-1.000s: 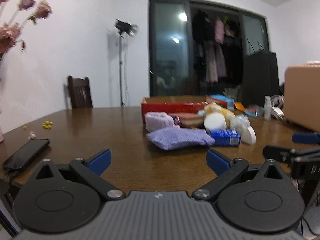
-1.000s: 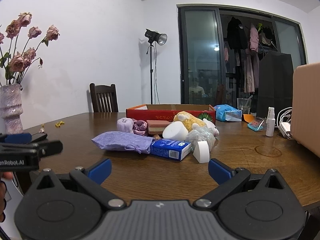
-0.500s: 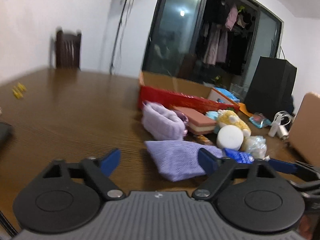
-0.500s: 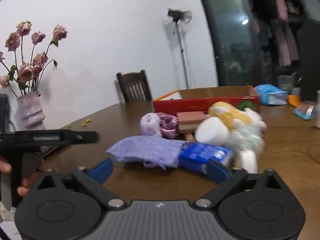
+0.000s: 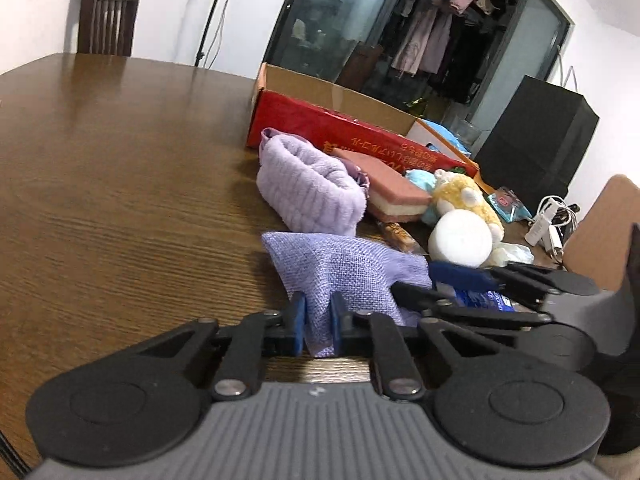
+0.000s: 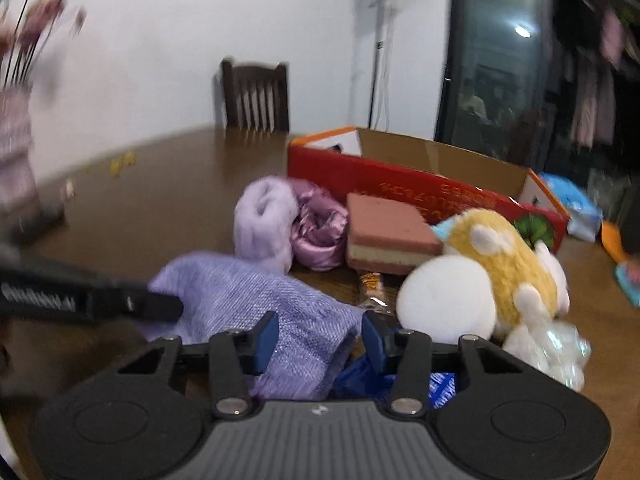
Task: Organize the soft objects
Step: 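Carry the lavender sachet with the left tool into the cardboard box and release, then bring both tools back over the pile of toys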
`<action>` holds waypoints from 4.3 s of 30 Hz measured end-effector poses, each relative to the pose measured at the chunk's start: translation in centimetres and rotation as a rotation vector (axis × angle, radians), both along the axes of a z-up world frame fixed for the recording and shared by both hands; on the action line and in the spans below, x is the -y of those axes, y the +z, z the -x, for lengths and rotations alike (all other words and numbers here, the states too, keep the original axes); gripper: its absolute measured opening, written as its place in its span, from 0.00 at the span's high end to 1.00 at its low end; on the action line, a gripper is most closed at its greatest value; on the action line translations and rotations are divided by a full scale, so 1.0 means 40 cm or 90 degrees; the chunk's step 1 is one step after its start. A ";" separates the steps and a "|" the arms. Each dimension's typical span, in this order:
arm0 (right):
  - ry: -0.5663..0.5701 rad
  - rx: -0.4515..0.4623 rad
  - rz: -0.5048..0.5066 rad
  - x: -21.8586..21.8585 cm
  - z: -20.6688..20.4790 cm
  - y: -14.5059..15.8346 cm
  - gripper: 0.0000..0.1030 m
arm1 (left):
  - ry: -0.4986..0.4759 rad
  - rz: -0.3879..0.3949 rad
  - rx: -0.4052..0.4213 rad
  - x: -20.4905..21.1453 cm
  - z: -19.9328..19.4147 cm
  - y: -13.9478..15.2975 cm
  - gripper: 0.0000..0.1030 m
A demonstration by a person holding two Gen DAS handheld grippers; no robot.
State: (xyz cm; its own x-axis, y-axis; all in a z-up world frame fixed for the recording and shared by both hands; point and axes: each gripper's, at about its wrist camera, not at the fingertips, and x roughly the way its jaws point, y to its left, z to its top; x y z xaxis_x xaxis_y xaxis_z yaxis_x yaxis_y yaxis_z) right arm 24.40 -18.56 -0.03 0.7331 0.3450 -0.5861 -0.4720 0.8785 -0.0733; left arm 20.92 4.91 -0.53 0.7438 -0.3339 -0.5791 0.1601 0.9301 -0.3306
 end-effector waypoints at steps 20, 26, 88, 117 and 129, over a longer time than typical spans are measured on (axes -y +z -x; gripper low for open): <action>0.067 0.089 -0.161 0.113 -0.244 0.350 0.96 | -0.075 0.035 0.137 -0.009 -0.331 0.407 0.93; 0.023 -0.004 -0.112 0.088 -0.647 0.353 0.96 | -0.035 0.013 0.030 0.022 -0.726 0.355 0.93; -0.125 0.116 -0.152 0.369 0.278 0.086 0.19 | 0.012 -0.172 0.179 0.212 0.191 0.106 0.00; -0.160 0.060 -0.107 0.356 0.072 0.017 0.19 | -0.050 -0.125 0.166 0.314 -0.086 0.093 0.00; -0.183 0.022 -0.249 0.426 -0.036 0.010 0.23 | -0.121 -0.087 0.087 0.347 -0.195 0.041 0.00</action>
